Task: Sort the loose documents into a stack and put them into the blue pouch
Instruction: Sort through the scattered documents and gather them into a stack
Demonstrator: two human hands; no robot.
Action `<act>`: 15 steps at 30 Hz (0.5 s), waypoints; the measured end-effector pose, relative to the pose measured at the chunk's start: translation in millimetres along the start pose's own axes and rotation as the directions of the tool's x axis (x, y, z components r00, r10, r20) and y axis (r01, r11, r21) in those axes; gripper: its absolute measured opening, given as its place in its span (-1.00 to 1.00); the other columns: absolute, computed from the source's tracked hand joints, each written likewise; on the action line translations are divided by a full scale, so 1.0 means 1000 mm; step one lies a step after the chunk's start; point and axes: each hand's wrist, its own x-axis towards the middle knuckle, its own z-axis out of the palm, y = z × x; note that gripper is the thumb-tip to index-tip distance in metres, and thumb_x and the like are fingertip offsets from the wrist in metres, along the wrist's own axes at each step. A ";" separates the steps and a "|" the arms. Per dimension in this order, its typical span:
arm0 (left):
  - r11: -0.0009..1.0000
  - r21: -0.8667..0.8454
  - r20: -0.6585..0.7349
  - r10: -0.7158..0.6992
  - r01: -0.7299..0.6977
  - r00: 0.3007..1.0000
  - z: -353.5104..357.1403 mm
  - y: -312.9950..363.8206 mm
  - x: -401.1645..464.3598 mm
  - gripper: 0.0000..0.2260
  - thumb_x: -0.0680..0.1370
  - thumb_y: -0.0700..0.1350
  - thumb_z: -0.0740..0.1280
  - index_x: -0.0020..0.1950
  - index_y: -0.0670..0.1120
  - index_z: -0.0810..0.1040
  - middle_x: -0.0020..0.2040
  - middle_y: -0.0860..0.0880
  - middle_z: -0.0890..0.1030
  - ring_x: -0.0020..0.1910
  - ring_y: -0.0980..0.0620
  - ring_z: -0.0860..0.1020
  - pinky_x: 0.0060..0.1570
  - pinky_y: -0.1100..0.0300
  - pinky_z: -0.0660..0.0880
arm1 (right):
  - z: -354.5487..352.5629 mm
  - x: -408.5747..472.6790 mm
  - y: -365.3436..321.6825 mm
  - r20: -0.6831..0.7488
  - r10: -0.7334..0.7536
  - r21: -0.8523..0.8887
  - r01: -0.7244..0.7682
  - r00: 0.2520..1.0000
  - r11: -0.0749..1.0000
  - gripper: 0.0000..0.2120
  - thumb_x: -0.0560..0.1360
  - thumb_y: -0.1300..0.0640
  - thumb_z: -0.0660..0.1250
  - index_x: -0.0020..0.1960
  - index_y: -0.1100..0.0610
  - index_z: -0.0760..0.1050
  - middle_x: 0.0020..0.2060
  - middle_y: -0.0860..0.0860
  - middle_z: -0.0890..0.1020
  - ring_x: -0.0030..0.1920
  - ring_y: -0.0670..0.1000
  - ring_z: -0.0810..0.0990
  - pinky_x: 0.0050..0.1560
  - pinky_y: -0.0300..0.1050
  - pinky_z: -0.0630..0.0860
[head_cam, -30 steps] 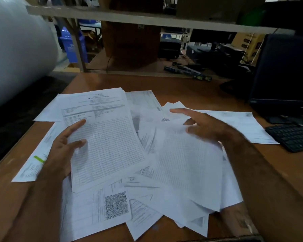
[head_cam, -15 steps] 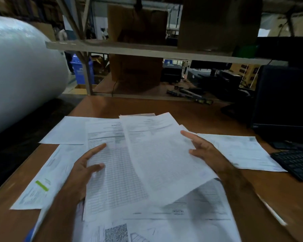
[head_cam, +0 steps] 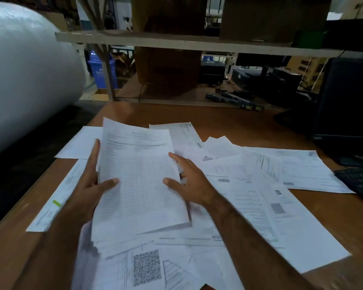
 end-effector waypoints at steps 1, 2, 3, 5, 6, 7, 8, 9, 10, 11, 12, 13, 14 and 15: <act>1.000 -0.025 -0.044 -0.001 0.000 0.999 -0.011 0.001 -0.005 -0.09 0.55 -0.37 0.36 0.37 0.65 0.15 0.40 0.23 0.51 0.24 -0.09 0.64 0.03 -0.14 0.66 | -0.001 0.002 0.003 -0.005 0.013 -0.095 -0.013 1.000 0.995 -0.25 0.52 -0.27 0.38 0.61 -0.15 0.15 0.56 -0.09 0.29 0.47 -0.03 0.35 0.44 0.10 0.40; 0.999 -0.039 -0.091 0.006 -0.009 0.996 -0.020 0.001 -0.010 -0.05 0.54 -0.40 0.34 0.33 0.68 0.11 0.43 0.14 0.50 0.19 -0.08 0.67 -0.02 -0.09 0.68 | -0.002 0.003 0.008 0.028 0.039 -0.237 -0.031 0.999 0.971 -0.21 0.51 -0.37 0.31 0.62 -0.19 0.09 0.59 -0.08 0.23 0.53 0.02 0.28 0.48 0.20 0.31; 0.999 -0.034 -0.133 0.007 -0.011 0.991 -0.027 0.003 -0.015 -0.03 0.55 -0.42 0.34 0.32 0.67 0.06 0.44 0.08 0.47 0.12 -0.01 0.70 -0.09 0.01 0.69 | -0.003 0.002 0.011 0.093 0.089 -0.393 -0.045 0.992 0.918 -0.17 0.48 -0.46 0.25 0.62 -0.23 0.03 0.62 -0.07 0.16 0.59 0.06 0.17 0.52 0.25 0.19; 0.999 0.027 -0.179 0.022 -0.018 0.984 -0.038 -0.001 -0.019 -0.01 0.55 -0.43 0.34 0.39 0.57 -0.07 0.42 0.15 0.38 -0.03 0.25 0.70 -0.20 0.26 0.66 | -0.001 -0.004 0.017 0.197 0.180 -0.598 -0.027 0.964 0.801 -0.14 0.42 -0.58 0.11 0.61 -0.31 -0.06 0.66 -0.04 0.03 0.64 0.08 -0.01 0.55 0.27 0.01; 0.999 0.054 -0.184 0.015 -0.005 0.983 -0.041 -0.002 -0.021 -0.01 0.55 -0.44 0.33 0.44 0.49 -0.13 0.35 0.29 0.32 -0.09 0.38 0.65 -0.24 0.36 0.62 | 0.001 -0.009 0.018 0.212 0.197 -0.627 -0.021 0.957 0.779 -0.14 0.41 -0.61 0.05 0.60 -0.33 -0.08 0.66 -0.04 -0.02 0.65 0.08 -0.06 0.56 0.28 -0.04; 0.998 0.067 -0.186 0.004 0.008 0.982 -0.042 -0.002 -0.023 -0.01 0.56 -0.44 0.34 0.50 0.42 -0.17 0.27 0.39 0.31 -0.10 0.46 0.62 -0.24 0.42 0.59 | 0.004 -0.014 0.019 0.203 0.203 -0.626 -0.033 0.958 0.779 -0.15 0.41 -0.62 0.01 0.60 -0.34 -0.08 0.66 -0.05 -0.04 0.65 0.07 -0.09 0.56 0.28 -0.07; 0.996 0.091 -0.165 0.000 0.015 0.986 -0.047 -0.003 -0.025 -0.01 0.55 -0.42 0.35 0.56 0.37 -0.17 0.23 0.45 0.35 -0.03 0.46 0.60 -0.19 0.41 0.60 | 0.006 -0.018 0.021 0.180 0.205 -0.619 -0.051 0.962 0.784 -0.15 0.40 -0.63 -0.02 0.60 -0.34 -0.08 0.66 -0.07 -0.05 0.65 0.06 -0.10 0.56 0.28 -0.08; 0.993 0.120 -0.127 0.006 0.010 0.992 -0.048 -0.002 -0.026 -0.02 0.55 -0.39 0.37 0.60 0.34 -0.13 0.22 0.50 0.40 0.06 0.42 0.60 -0.12 0.37 0.62 | 0.008 -0.019 0.021 0.153 0.209 -0.624 -0.070 0.966 0.779 -0.14 0.40 -0.64 -0.03 0.60 -0.33 -0.07 0.66 -0.07 -0.04 0.64 0.05 -0.08 0.55 0.28 -0.06; 0.989 0.148 -0.101 -0.001 0.016 0.995 -0.050 -0.004 -0.027 -0.07 0.55 -0.38 0.37 0.63 0.30 -0.05 0.21 0.53 0.44 0.10 0.43 0.58 -0.05 0.36 0.61 | 0.008 -0.018 0.021 0.121 0.216 -0.641 -0.090 0.969 0.762 -0.12 0.39 -0.65 -0.03 0.61 -0.30 -0.05 0.66 -0.07 0.00 0.63 0.07 -0.02 0.53 0.29 -0.01; 0.986 0.161 -0.093 -0.017 0.032 0.996 -0.050 -0.002 -0.029 -0.16 0.56 -0.39 0.35 0.62 0.26 0.07 0.20 0.56 0.43 0.06 0.52 0.55 -0.03 0.42 0.58 | 0.007 -0.015 0.020 0.083 0.224 -0.663 -0.114 0.971 0.740 -0.09 0.38 -0.65 -0.02 0.62 -0.26 -0.02 0.65 -0.04 0.06 0.61 0.10 0.05 0.49 0.30 0.05; 0.987 0.152 -0.098 -0.044 0.059 0.994 -0.051 0.000 -0.030 -0.25 0.58 -0.41 0.32 0.58 0.22 0.19 0.18 0.56 0.38 0.01 0.59 0.51 -0.03 0.48 0.54 | 0.004 -0.010 0.019 0.046 0.228 -0.678 -0.137 0.973 0.722 -0.07 0.38 -0.65 0.00 0.63 -0.21 0.00 0.63 -0.02 0.12 0.58 0.13 0.12 0.46 0.30 0.11; 0.990 0.122 -0.101 -0.061 0.073 0.993 -0.050 0.003 -0.031 -0.31 0.59 -0.43 0.29 0.54 0.20 0.29 0.17 0.55 0.39 0.00 0.57 0.52 0.00 0.45 0.55 | -0.001 -0.005 0.019 0.032 0.234 -0.681 -0.150 0.972 0.716 -0.06 0.39 -0.63 0.04 0.63 -0.18 0.01 0.61 0.00 0.16 0.56 0.14 0.17 0.43 0.29 0.15; 0.992 0.086 -0.092 -0.084 0.092 0.992 -0.052 0.002 -0.030 -0.36 0.59 -0.44 0.27 0.51 0.16 0.37 0.16 0.53 0.47 0.05 0.46 0.57 0.04 0.35 0.59 | -0.009 -0.001 0.018 0.049 0.246 -0.676 -0.149 0.968 0.722 -0.05 0.39 -0.62 0.10 0.63 -0.17 0.01 0.60 0.01 0.20 0.54 0.15 0.21 0.42 0.28 0.17; 0.992 0.043 -0.080 -0.117 0.121 0.990 -0.053 0.003 -0.030 -0.41 0.60 -0.44 0.25 0.49 0.11 0.44 0.14 0.46 0.57 0.09 0.30 0.63 0.00 0.25 0.64 | -0.020 0.002 0.020 0.092 0.270 -0.665 -0.143 0.959 0.733 -0.05 0.39 -0.60 0.16 0.63 -0.17 0.02 0.59 0.00 0.23 0.53 0.14 0.24 0.42 0.27 0.16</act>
